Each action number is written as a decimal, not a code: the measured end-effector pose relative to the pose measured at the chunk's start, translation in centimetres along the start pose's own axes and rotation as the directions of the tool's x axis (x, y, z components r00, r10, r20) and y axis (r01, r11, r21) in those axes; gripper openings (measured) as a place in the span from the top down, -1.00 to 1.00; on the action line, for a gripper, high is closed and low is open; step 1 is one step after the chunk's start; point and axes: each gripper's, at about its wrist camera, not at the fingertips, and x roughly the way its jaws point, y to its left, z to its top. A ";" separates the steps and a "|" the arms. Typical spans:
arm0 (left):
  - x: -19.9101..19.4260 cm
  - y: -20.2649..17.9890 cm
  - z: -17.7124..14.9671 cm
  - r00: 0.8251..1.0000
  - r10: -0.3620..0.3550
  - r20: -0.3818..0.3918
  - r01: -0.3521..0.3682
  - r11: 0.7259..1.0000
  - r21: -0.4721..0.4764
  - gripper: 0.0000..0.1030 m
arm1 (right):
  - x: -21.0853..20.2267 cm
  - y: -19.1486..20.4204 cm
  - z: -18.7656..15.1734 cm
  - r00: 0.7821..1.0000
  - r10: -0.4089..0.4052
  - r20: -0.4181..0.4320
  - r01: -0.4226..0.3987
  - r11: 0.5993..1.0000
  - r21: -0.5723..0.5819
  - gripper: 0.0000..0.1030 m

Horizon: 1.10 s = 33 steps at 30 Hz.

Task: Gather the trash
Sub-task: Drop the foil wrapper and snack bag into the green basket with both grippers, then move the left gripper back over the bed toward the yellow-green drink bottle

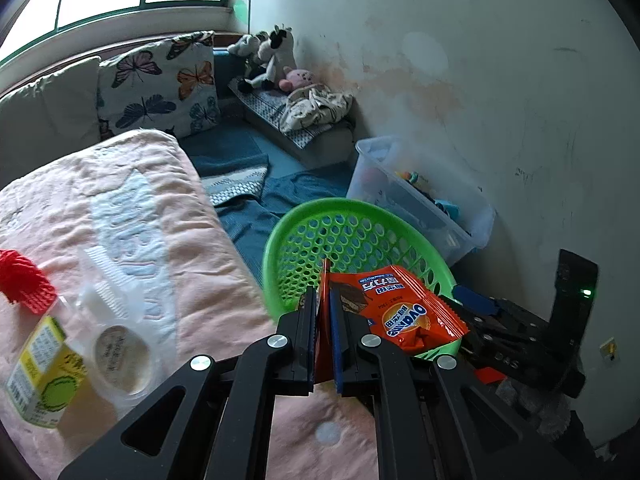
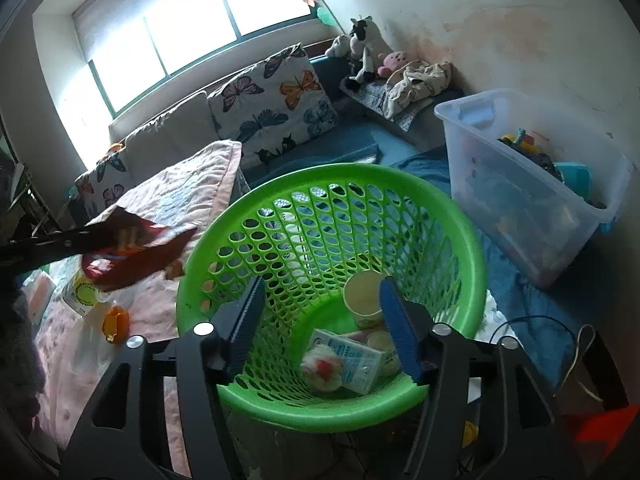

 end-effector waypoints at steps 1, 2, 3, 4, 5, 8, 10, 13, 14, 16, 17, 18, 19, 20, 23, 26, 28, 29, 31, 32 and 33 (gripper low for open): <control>0.3 -0.2 0.0 1.000 0.001 -0.006 -0.001 1.000 0.001 0.87 | -0.3 -0.1 0.0 1.000 0.002 0.005 -0.002 1.000 0.005 -0.21; 0.6 -0.3 0.0 1.000 0.001 -0.012 -0.001 1.000 0.001 0.86 | -0.5 -0.3 -0.1 1.000 0.006 0.010 -0.006 1.000 0.010 -0.22; 0.9 -0.5 -0.1 1.000 -0.001 -0.018 0.001 1.000 0.001 0.86 | -0.7 -0.4 -0.1 1.000 0.009 0.014 -0.009 1.000 0.013 -0.23; 1.3 -0.6 0.0 1.000 -0.003 -0.025 0.003 1.000 -0.001 0.86 | -0.9 -0.5 -0.2 1.000 0.011 0.018 -0.011 1.000 0.017 -0.25; 1.6 -0.8 0.0 1.000 -0.006 -0.029 0.006 1.000 -0.002 0.85 | -1.2 -0.6 -0.2 1.000 0.013 0.022 -0.014 1.000 0.021 -0.27; 2.5 -1.4 -0.1 0.999 -0.011 -0.042 0.011 1.000 0.000 0.80 | -1.9 -0.8 -0.4 0.999 0.016 0.032 -0.017 1.000 0.025 -0.28; 3.0 -1.6 -0.1 0.999 -0.016 -0.047 0.016 1.000 0.001 0.58 | -2.2 -0.8 -0.5 0.999 0.019 0.035 -0.020 0.999 0.028 -0.29; 3.2 -1.9 -0.4 0.999 -0.023 -0.044 0.023 1.000 0.003 0.24 | -2.5 -0.7 -0.5 0.999 0.018 0.039 -0.019 0.999 0.026 -0.29; 3.2 -1.8 -0.5 0.999 -0.021 -0.042 0.021 1.000 0.005 0.24 | -2.6 -0.6 -0.5 0.999 0.019 0.039 -0.020 0.999 0.025 -0.29; 2.9 -1.7 -0.9 0.999 -0.021 -0.039 0.021 1.000 0.004 0.22 | -2.7 -0.2 -0.5 0.999 0.023 0.041 -0.024 1.000 0.020 -0.30; 2.8 -1.4 -1.0 0.999 -0.020 -0.039 0.020 1.000 0.001 0.22 | -2.8 0.0 -0.5 0.999 0.026 0.042 -0.026 1.000 0.014 -0.30; 2.5 -1.2 -1.2 0.999 -0.018 -0.038 0.018 1.000 -0.002 0.22 | -2.9 0.3 -0.5 0.999 0.029 0.041 -0.029 1.000 0.010 -0.31; 2.2 -1.0 -1.4 0.999 -0.014 -0.036 0.014 1.000 -0.003 0.20 | -2.9 0.6 -0.5 0.999 0.036 0.040 -0.037 0.999 0.004 -0.32; 1.8 -0.6 -1.5 0.999 0.000 -0.032 0.000 1.000 -0.001 0.18 | -3.0 0.9 -0.6 0.998 0.041 0.040 -0.041 0.999 -0.002 -0.33; 0.6 0.2 -2.2 1.000 0.025 -0.018 -0.025 1.000 0.005 0.16 | -3.0 2.2 -0.6 0.998 0.056 0.037 -0.055 0.998 -0.024 -0.36; -0.8 1.6 -2.9 0.998 0.066 -0.004 -0.066 0.998 0.010 0.15 | -2.9 3.7 -0.6 0.997 0.076 0.032 -0.074 0.996 -0.048 -0.37; -1.8 2.6 -3.3 0.994 0.109 0.006 -0.109 0.994 0.016 0.07 | -2.8 4.7 -0.7 0.996 0.086 0.026 -0.084 0.994 -0.067 -0.40; -2.3 3.3 -3.5 0.991 0.135 0.011 -0.135 0.991 0.020 0.05 | -2.6 5.4 -0.7 0.996 0.091 0.023 -0.089 0.993 -0.077 -0.41; -3.3 4.7 -3.8 0.987 0.162 0.019 -0.162 0.987 0.016 0.03 | -2.4 6.4 -0.7 0.995 0.104 0.014 -0.102 0.991 -0.091 -0.42; -3.9 5.4 -3.9 0.984 0.175 0.022 -0.176 0.984 0.010 -0.01 | -2.3 6.9 -0.8 0.994 0.108 0.012 -0.106 0.990 -0.098 -0.42; -4.3 6.1 -4.0 0.981 0.192 0.025 -0.192 0.981 0.004 -0.02 | -2.2 7.4 -0.8 0.994 0.112 0.008 -0.110 0.988 -0.105 -0.42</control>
